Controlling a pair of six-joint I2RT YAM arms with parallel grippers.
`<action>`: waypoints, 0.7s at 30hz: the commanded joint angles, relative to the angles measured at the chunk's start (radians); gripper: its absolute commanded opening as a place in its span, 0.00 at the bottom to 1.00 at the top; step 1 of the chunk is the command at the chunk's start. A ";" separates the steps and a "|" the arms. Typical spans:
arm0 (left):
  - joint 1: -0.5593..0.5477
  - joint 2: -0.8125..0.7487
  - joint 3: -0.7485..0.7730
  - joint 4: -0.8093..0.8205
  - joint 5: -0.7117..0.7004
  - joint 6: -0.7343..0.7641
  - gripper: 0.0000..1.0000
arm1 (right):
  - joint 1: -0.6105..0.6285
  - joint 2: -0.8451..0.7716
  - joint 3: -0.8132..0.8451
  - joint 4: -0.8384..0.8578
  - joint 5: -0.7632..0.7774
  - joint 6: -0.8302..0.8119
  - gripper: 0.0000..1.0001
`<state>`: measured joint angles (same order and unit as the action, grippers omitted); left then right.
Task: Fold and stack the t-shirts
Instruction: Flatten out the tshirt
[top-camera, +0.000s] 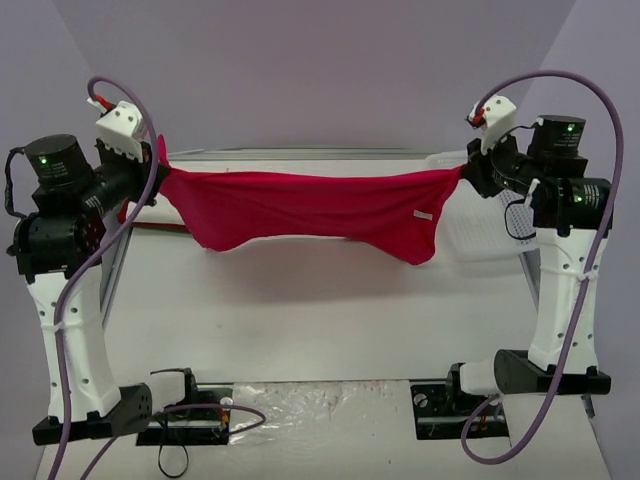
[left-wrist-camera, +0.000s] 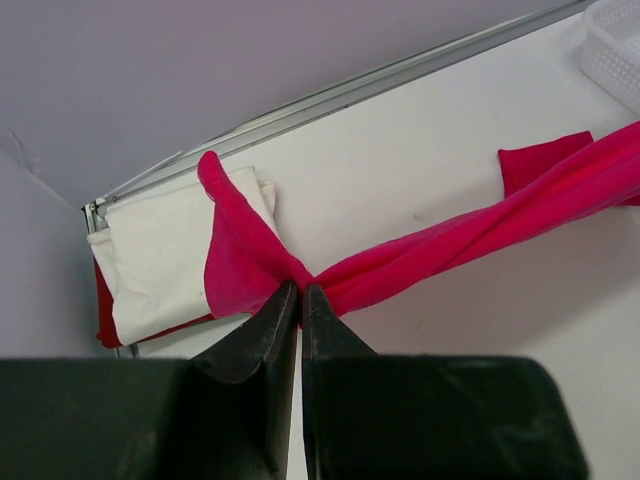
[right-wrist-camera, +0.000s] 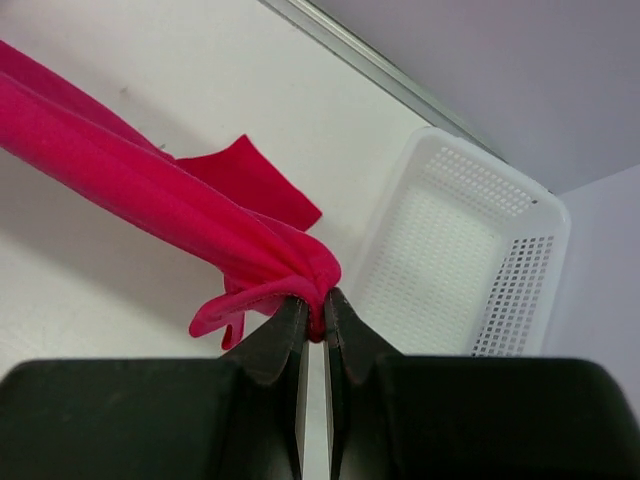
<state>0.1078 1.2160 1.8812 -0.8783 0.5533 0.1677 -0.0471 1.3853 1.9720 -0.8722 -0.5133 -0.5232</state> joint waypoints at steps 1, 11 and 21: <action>0.012 -0.120 -0.031 0.010 0.020 0.026 0.02 | -0.013 -0.132 -0.044 -0.028 -0.049 -0.049 0.00; 0.012 -0.288 -0.062 0.061 -0.003 -0.017 0.03 | -0.013 -0.256 -0.006 -0.033 -0.080 0.023 0.00; 0.012 -0.190 -0.115 0.211 -0.058 -0.022 0.02 | -0.013 -0.080 0.001 0.169 0.080 0.086 0.00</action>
<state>0.1108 0.9291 1.8130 -0.7757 0.5400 0.1486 -0.0521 1.1904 2.0247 -0.8375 -0.5304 -0.4664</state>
